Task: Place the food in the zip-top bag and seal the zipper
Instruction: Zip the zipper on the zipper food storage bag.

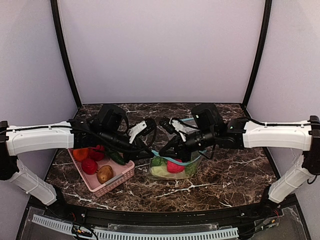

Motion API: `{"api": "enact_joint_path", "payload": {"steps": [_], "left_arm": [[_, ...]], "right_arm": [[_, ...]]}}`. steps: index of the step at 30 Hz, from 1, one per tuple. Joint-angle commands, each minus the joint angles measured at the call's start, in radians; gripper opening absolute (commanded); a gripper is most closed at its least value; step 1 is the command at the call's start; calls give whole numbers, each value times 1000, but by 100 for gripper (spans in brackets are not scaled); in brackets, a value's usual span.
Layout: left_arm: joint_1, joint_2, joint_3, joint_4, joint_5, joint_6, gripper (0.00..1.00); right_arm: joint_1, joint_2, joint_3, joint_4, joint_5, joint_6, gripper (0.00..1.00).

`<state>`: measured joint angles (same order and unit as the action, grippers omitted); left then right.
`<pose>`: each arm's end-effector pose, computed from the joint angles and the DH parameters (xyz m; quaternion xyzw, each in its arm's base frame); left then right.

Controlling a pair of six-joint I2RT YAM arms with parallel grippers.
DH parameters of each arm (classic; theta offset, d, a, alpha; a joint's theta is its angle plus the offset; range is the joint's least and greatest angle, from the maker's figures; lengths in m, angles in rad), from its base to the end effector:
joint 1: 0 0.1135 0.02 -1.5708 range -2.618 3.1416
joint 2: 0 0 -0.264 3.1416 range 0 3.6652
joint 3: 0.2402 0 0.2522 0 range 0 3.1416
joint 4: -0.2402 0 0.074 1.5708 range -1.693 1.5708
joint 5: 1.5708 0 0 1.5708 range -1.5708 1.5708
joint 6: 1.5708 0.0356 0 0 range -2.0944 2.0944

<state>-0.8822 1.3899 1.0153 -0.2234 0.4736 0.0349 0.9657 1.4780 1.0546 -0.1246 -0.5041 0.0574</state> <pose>0.1843 -0.2495 0.2799 0.4787 0.7220 -0.3759 0.3290 0.1754 0.2839 0.2756 -0.4802 0.7054 0.4216 0.3068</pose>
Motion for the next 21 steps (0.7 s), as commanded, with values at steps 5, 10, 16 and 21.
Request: {"api": "enact_joint_path", "payload": {"steps": [5,10,16,21], "left_arm": [[56,-36,-1,-4,-52,-29,1],[76,-33,-1,0,-60,-61,1],[92,-29,0,-4,-105,-77,1],[101,-22,5,-13,-133,-85,1]], "right_arm": [[-7,-53,-28,-50,70,-10,0],[-7,-66,-36,-55,104,-6,0],[-8,-70,-40,-61,138,1,0],[-7,-70,-41,-63,158,5,0]]}}
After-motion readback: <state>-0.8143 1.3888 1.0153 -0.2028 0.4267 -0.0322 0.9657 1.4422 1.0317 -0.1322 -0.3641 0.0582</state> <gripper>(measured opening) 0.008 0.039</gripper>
